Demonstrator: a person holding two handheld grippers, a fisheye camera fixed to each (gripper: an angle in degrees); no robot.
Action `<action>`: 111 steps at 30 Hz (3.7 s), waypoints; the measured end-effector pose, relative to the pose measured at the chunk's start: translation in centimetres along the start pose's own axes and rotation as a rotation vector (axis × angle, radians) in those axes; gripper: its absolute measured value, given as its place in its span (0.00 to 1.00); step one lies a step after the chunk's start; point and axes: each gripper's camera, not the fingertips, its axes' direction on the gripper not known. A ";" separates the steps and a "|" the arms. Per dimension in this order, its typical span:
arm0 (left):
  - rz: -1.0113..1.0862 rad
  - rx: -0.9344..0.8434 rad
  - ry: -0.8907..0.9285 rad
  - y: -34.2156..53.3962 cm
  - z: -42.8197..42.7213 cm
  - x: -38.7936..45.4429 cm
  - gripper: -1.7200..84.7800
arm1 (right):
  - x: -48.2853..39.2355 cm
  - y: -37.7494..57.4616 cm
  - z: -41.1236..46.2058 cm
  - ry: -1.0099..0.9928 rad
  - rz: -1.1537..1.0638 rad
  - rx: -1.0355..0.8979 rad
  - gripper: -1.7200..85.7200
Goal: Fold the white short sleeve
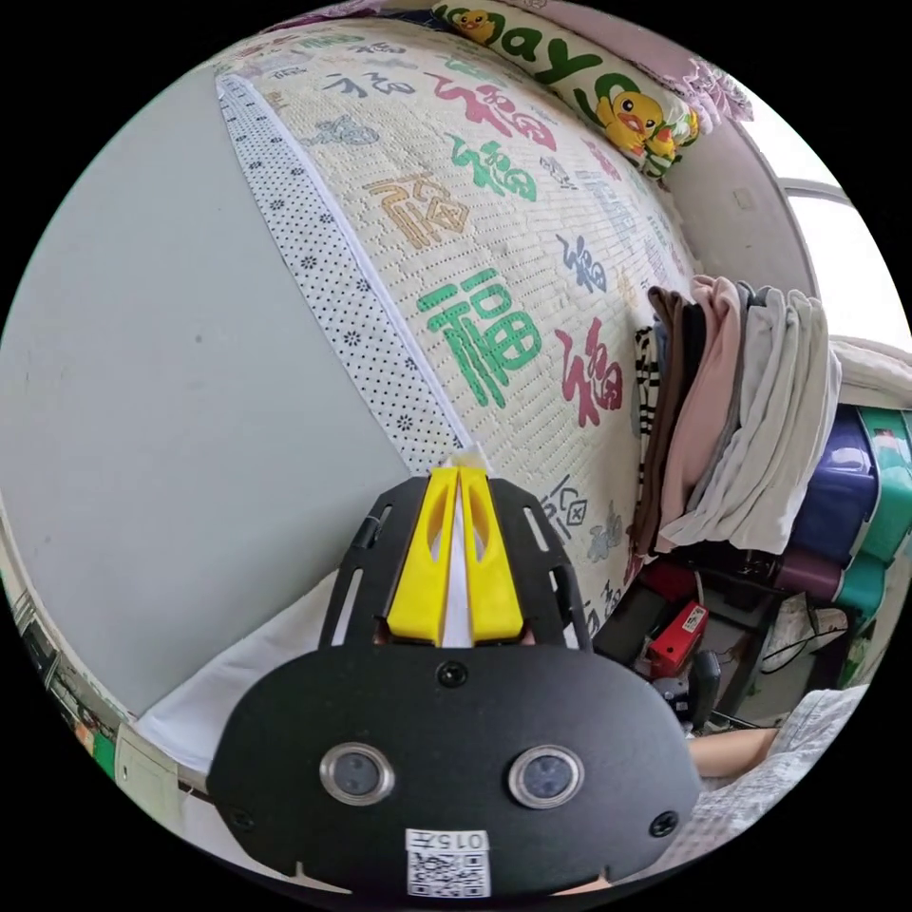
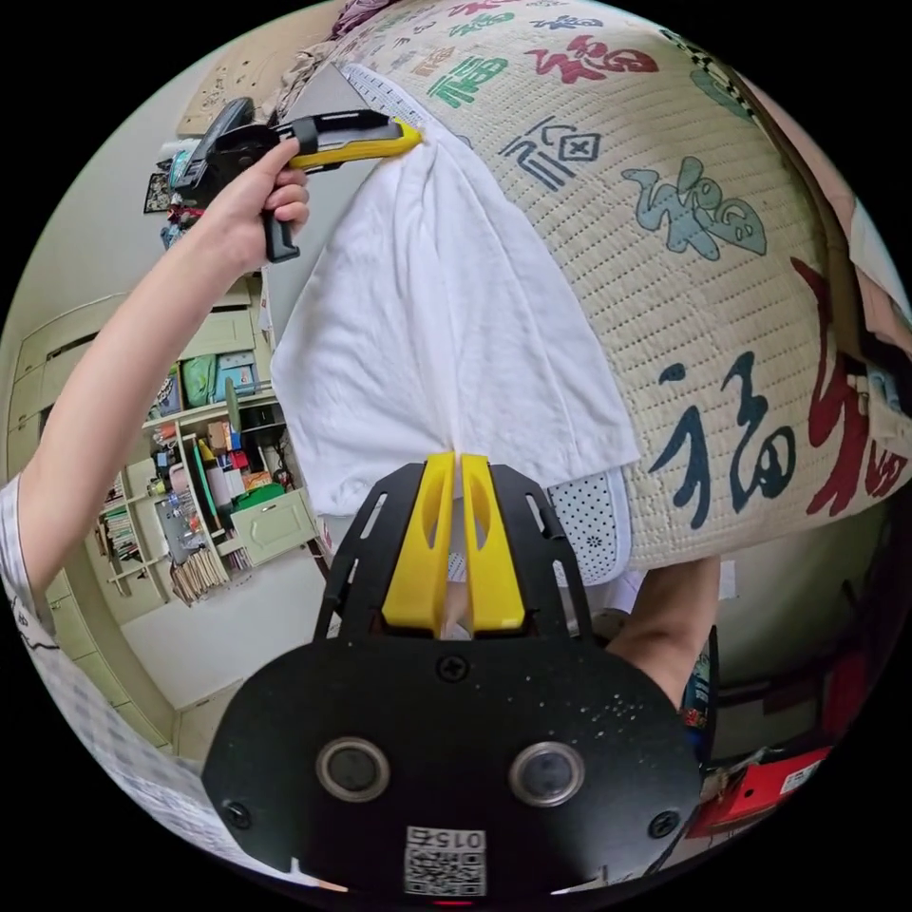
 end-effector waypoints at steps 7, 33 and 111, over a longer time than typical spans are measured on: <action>-0.036 0.034 0.017 1.2 -0.8 -0.9 0.01 | -2.4 -1.4 0.0 0.081 0.113 -0.088 0.01; -0.845 0.542 0.365 34.4 -10.8 -28.6 0.01 | -42.1 -10.5 14.7 0.420 -0.921 -0.483 0.08; 0.318 -0.030 0.127 -11.8 -1.5 15.0 0.02 | 16.7 -5.6 -28.1 0.047 0.020 0.112 0.02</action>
